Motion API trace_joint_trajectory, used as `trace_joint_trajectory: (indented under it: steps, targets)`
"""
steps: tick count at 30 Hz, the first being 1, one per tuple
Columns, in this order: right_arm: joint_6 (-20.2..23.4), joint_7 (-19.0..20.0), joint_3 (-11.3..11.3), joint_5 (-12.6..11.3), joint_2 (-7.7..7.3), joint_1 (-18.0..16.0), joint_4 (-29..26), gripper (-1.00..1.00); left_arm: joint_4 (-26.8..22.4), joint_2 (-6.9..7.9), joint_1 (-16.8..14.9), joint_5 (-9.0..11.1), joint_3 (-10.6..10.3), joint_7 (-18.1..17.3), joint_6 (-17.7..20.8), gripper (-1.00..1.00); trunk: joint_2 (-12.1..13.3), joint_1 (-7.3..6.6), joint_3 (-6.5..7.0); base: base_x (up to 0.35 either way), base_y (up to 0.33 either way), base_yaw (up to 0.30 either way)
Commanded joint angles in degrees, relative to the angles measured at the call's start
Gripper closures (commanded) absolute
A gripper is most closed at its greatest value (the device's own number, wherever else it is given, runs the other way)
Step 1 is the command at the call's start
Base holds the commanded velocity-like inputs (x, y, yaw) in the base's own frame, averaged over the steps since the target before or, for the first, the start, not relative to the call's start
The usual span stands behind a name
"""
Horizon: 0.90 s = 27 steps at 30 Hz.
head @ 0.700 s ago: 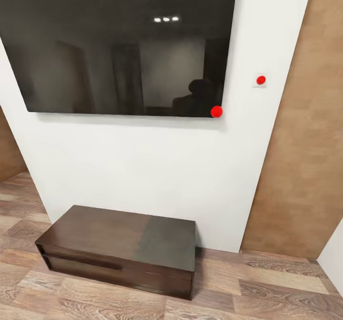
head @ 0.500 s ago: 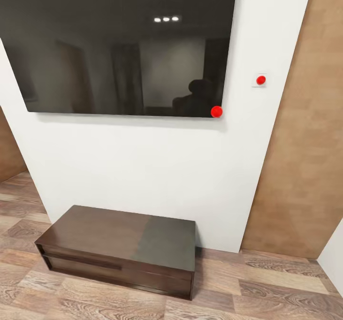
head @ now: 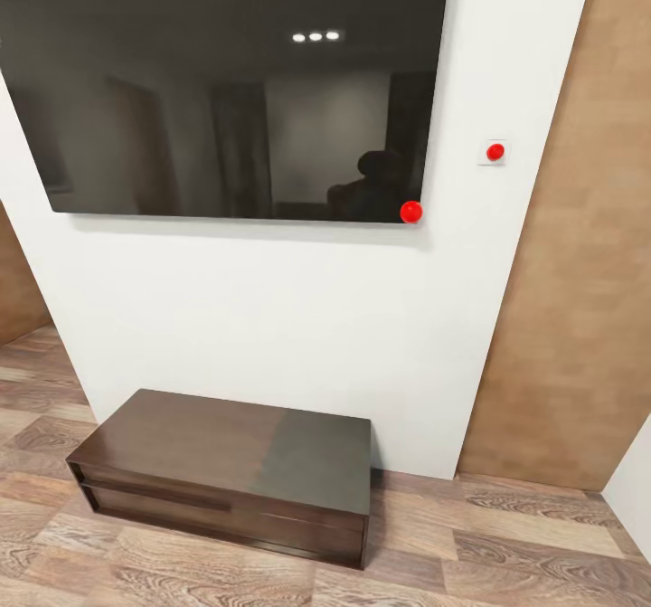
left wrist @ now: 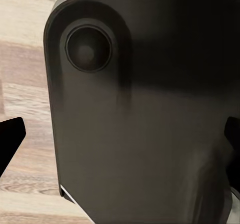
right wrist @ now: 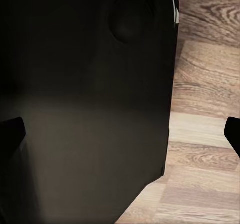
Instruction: In the bedroom, move the book from the bed onto either nightstand, and place the two sandals side by side next to the bed.
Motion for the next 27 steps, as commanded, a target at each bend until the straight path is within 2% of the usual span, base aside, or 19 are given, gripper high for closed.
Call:
trace_joint_trajectory:
  steps: [1, 6, 27]
  targets:
    - [0.0, 0.0, 0.0, 0.0, -0.01, 0.0, 0.0, -1.00, 0.0, 0.00, 0.0, 0.0, 0.0, 0.0, -0.1, -1.00, 0.0, 0.00, -0.04, 0.000, 0.000, 0.065]
    - [0.0, 0.1, 0.0, 0.0, 0.00, 0.0, 0.0, -1.00, 0.0, -0.02, 0.0, 0.0, 0.0, 0.0, -0.1, -1.00, 0.0, 0.00, -0.04, 0.000, 0.000, 0.207]
    - [0.0, 0.1, 0.0, 0.1, -0.01, 0.0, 0.0, -1.00, -0.1, -0.06, 0.0, 0.0, 0.0, 0.0, -0.2, -1.00, 0.0, 0.00, -0.04, 0.000, 0.000, 0.289]
